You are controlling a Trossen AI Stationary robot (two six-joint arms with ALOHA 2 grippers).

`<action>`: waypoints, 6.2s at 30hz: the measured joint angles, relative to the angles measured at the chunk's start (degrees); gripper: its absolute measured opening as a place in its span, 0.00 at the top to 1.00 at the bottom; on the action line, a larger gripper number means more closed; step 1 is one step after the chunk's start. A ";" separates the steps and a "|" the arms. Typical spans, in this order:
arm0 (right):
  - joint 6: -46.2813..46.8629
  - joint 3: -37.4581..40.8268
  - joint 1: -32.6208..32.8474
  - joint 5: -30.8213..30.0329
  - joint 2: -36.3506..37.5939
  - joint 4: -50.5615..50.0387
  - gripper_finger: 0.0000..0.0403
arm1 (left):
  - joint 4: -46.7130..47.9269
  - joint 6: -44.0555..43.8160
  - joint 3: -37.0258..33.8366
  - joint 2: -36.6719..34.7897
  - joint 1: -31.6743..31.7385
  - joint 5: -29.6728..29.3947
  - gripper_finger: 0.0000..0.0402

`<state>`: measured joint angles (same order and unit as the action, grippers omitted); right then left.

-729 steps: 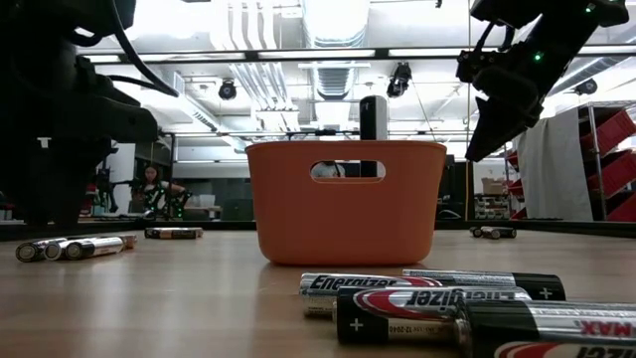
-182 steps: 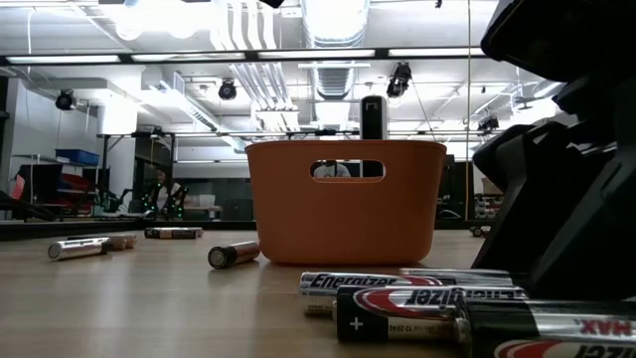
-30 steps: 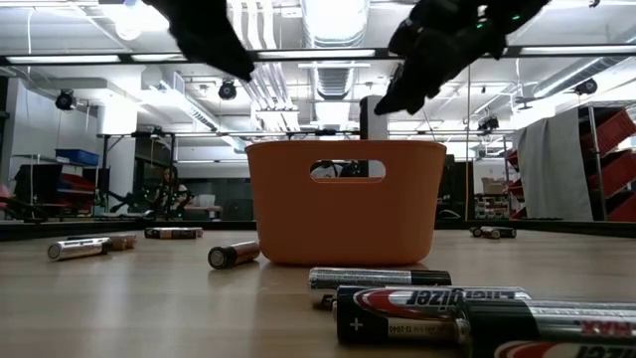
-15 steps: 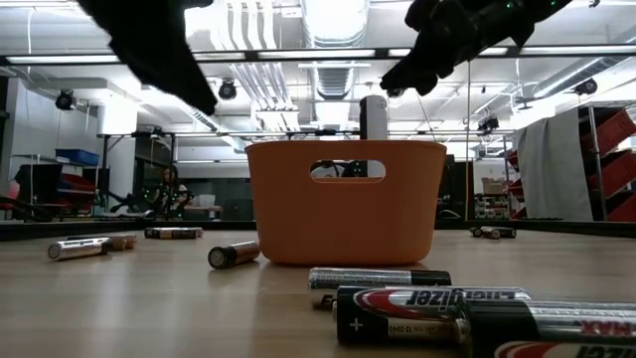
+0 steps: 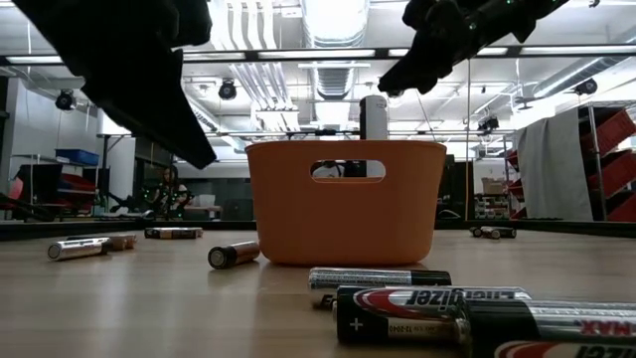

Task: Sort batteries
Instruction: Put the silver battery into the yellow bin

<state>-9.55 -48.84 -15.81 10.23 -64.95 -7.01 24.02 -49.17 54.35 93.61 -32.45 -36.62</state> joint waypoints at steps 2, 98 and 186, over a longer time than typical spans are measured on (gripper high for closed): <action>0.62 0.00 0.30 0.00 0.00 -0.02 0.75 | -0.55 -1.06 0.00 0.90 -0.73 -0.21 0.49; 0.47 1.31 1.71 0.60 -3.30 8.84 0.85 | -0.47 15.78 -2.05 -10.48 -0.51 -24.26 0.93; -2.72 -11.37 5.11 7.40 -22.14 16.27 0.89 | -24.27 58.92 -1.86 -10.97 14.19 -19.54 0.78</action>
<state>-12.27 -60.21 -10.71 17.63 -87.09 9.26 -0.25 9.75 52.49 82.64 -18.26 -56.16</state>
